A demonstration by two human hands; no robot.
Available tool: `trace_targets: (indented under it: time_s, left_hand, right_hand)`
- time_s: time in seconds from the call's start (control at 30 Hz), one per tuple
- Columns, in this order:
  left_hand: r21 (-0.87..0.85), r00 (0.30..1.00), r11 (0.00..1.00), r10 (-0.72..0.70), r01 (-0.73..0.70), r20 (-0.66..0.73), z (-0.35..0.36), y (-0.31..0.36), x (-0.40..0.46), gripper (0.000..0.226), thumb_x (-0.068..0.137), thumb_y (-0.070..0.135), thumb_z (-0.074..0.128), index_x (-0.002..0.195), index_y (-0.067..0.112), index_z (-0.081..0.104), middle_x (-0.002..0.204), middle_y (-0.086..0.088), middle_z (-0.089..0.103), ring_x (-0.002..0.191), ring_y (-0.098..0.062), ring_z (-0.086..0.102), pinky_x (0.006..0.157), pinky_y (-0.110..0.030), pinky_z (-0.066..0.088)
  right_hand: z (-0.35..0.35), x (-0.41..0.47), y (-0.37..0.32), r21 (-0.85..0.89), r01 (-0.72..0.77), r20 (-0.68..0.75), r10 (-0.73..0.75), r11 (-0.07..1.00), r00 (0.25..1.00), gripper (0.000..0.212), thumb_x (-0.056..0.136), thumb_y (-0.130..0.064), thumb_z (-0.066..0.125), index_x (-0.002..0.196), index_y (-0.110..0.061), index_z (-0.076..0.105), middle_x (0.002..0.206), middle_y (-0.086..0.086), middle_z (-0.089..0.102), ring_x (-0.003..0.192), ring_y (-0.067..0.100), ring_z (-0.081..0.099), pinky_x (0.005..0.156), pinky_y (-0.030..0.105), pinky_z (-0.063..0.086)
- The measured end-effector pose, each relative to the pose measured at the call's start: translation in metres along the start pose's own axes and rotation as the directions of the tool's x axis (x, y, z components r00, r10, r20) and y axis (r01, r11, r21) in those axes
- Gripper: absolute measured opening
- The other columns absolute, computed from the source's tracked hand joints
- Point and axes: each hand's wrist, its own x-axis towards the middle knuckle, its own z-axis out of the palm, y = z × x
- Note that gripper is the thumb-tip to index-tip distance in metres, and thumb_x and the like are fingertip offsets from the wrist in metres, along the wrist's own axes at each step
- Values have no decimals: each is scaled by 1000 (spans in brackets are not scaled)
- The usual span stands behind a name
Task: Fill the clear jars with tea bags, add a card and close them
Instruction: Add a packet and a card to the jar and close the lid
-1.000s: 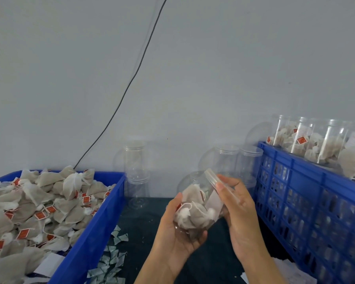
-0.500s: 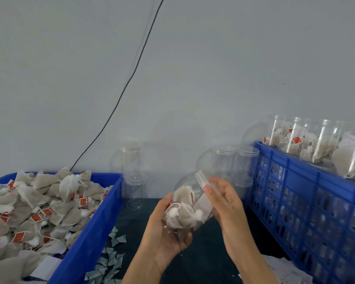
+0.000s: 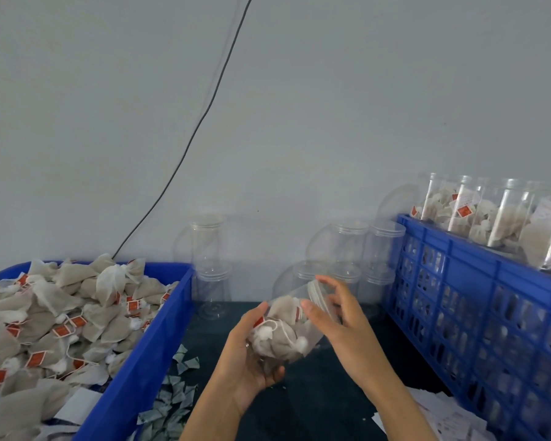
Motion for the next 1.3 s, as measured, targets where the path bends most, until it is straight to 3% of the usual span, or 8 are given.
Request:
trace_targets:
  time_s: [0.13,0.27,0.33,0.47,0.6,0.83,1.07,1.3]
  left_hand:
    - [-78,997,994,-69,71,29,-1,0,3,47,67,48,71,92,9,73,90,-16,70,64,-24,62,45,-25,47]
    - [-81,998,996,-43,47,47,-3,1,4,44,68,49,70,87,10,76,89,-15,70,64,-23,61,46,-25,46]
    - [-25,1000,999,30,-30,-2,-3,0,5,48,70,51,69,96,10,72,89,-14,72,66,-22,63,50,-27,47]
    - [15,999,999,38,-39,30,-1,0,3,44,63,50,73,85,12,77,88,-14,72,64,-21,64,49,-28,48]
    - [-68,993,996,-49,57,108,0,0,3,39,64,48,74,76,12,78,88,-15,70,62,-23,63,42,-26,46]
    - [-79,991,990,119,-114,55,9,-15,6,35,63,52,70,67,18,78,79,-10,71,55,-19,63,43,-26,46]
    - [-74,977,978,202,-197,67,21,-24,7,39,81,50,60,91,15,74,80,-12,71,56,-20,63,44,-29,48]
    - [-331,945,901,-198,280,260,15,-15,7,62,71,51,68,111,3,69,107,-23,65,77,-35,64,41,-29,52]
  right_hand:
    - [1,7,-9,17,-37,97,36,999,995,93,49,-92,48,128,-44,37,135,-14,36,131,7,36,110,28,29]
    - [-4,2,-7,183,5,70,-18,983,997,46,78,-51,53,123,-41,54,125,-18,55,107,-16,52,84,6,44]
    - [-2,1,1,131,-2,-30,6,991,1000,42,76,-58,51,111,-36,59,105,-11,63,84,-14,58,65,1,42]
    - [0,7,-2,157,-47,-14,50,986,999,94,47,-95,50,121,-37,44,119,-20,49,100,-10,48,80,9,39]
    - [1,5,2,195,21,-34,-15,981,999,68,61,-67,66,123,-49,45,117,-17,57,106,-2,57,80,19,44]
    - [13,7,6,282,50,-235,19,958,972,63,54,-67,65,107,-34,59,97,-23,65,89,-6,63,65,9,48]
    - [2,9,3,394,19,-271,96,919,958,63,58,-51,81,114,-33,57,105,1,66,97,12,65,68,16,47]
    - [-4,9,1,605,-43,-41,86,795,995,128,15,-51,96,129,-48,38,122,6,64,113,23,62,98,38,49]
